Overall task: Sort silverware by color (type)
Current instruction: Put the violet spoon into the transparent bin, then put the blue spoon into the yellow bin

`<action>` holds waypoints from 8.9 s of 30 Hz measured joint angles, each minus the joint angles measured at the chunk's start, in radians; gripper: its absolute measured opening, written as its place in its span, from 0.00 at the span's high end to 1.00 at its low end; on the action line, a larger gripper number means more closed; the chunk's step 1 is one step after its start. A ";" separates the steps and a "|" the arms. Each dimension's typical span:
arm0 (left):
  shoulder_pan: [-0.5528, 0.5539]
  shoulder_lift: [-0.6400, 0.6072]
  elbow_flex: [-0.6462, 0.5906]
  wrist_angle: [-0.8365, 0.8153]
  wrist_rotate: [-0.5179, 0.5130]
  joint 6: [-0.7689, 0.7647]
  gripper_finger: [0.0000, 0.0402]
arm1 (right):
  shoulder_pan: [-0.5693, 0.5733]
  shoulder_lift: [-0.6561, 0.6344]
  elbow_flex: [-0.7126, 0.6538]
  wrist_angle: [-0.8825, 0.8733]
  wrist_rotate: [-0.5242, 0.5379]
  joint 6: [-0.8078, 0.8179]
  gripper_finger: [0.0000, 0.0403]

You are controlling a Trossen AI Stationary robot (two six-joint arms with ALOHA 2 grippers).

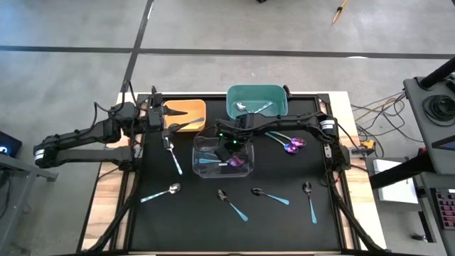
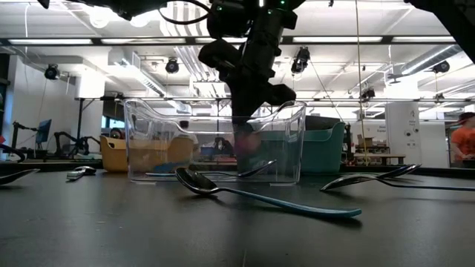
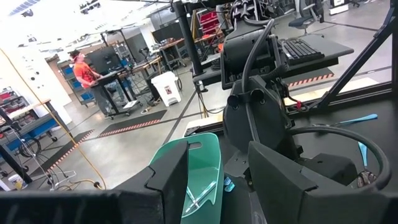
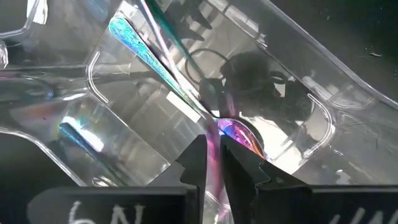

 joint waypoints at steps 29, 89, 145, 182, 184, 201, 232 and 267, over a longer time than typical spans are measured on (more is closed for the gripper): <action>0.000 0.000 0.000 -0.007 0.000 0.000 0.63 | 0.000 -0.042 0.001 -0.008 -0.089 -0.047 0.90; -0.050 0.150 0.012 0.053 0.000 -0.487 0.63 | 0.320 -0.568 -0.524 0.119 0.234 -0.456 0.90; -0.050 0.174 0.012 0.109 0.004 -0.364 0.63 | 0.599 -0.378 -0.948 0.556 0.209 -0.034 0.62; -0.050 0.174 0.012 0.114 0.000 -0.340 0.63 | 0.597 -0.332 -0.952 0.548 0.215 -0.056 0.78; -0.050 0.174 0.012 0.113 0.000 -0.340 0.63 | 0.597 -0.332 -0.952 0.545 0.216 -0.058 0.85; -0.050 0.174 0.012 0.116 0.001 -0.340 0.63 | 0.597 -0.479 -0.956 0.554 0.171 -0.064 0.97; -0.050 0.220 0.012 0.181 0.008 -0.340 0.63 | 0.389 -0.718 -0.952 1.089 0.035 -0.618 0.97; -0.109 0.542 0.012 0.699 0.536 -0.273 0.63 | 0.098 -0.529 -0.952 1.760 -0.317 -0.799 0.97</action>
